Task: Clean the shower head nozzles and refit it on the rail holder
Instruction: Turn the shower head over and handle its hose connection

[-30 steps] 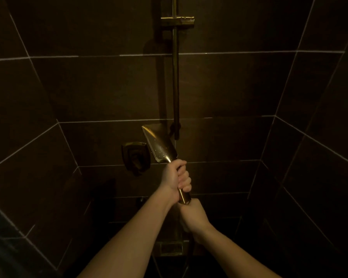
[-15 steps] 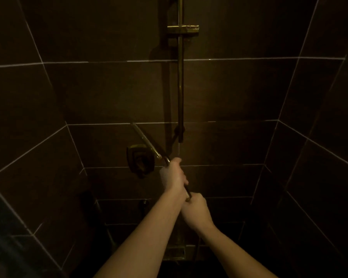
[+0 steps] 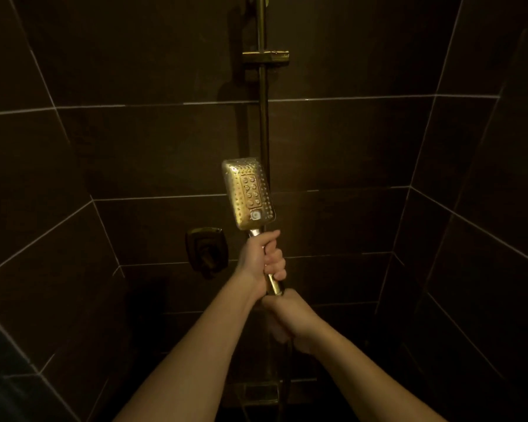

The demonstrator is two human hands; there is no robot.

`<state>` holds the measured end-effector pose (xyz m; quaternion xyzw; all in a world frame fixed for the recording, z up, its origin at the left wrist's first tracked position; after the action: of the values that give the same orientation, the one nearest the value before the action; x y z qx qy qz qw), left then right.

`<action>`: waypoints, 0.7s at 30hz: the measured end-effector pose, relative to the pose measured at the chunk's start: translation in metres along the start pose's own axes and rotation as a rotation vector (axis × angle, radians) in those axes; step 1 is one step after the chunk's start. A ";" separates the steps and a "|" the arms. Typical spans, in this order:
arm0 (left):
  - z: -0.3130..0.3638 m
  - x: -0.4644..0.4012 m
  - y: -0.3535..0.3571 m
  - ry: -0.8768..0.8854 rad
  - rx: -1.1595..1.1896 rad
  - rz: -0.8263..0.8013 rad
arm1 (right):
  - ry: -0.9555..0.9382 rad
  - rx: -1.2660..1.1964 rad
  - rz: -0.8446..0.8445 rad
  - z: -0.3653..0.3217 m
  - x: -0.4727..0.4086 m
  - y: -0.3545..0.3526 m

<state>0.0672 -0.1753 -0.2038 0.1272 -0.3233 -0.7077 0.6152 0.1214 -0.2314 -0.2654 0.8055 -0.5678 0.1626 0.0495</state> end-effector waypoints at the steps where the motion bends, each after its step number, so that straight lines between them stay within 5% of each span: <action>1: 0.003 -0.002 -0.002 0.036 -0.048 0.099 | -0.024 0.062 0.121 -0.001 -0.006 -0.008; 6: 0.024 -0.015 0.004 0.220 -0.108 0.353 | -0.141 0.213 0.430 -0.026 -0.026 -0.031; 9: 0.033 -0.026 0.006 0.181 -0.098 0.306 | -0.140 0.237 0.444 -0.039 -0.034 -0.041; 17: 0.061 -0.029 0.026 -0.003 -0.007 -0.122 | -0.041 -0.134 -0.142 -0.068 -0.041 -0.015; 21: 0.063 -0.033 0.030 -0.029 0.096 -0.147 | 0.029 -0.178 -0.430 -0.071 -0.039 -0.004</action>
<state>0.0611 -0.1260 -0.1450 0.1695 -0.3555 -0.7366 0.5499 0.0988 -0.1756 -0.2101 0.8980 -0.3942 0.1093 0.1619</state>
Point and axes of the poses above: each hand's wrist, its own x-axis away from the middle knuckle, its own y-axis out of the palm, z = x × y, the point moved 8 cm from there along -x, towards the middle knuckle, and after that the axes turned 8 degrees about x, right-handed, at the moved point
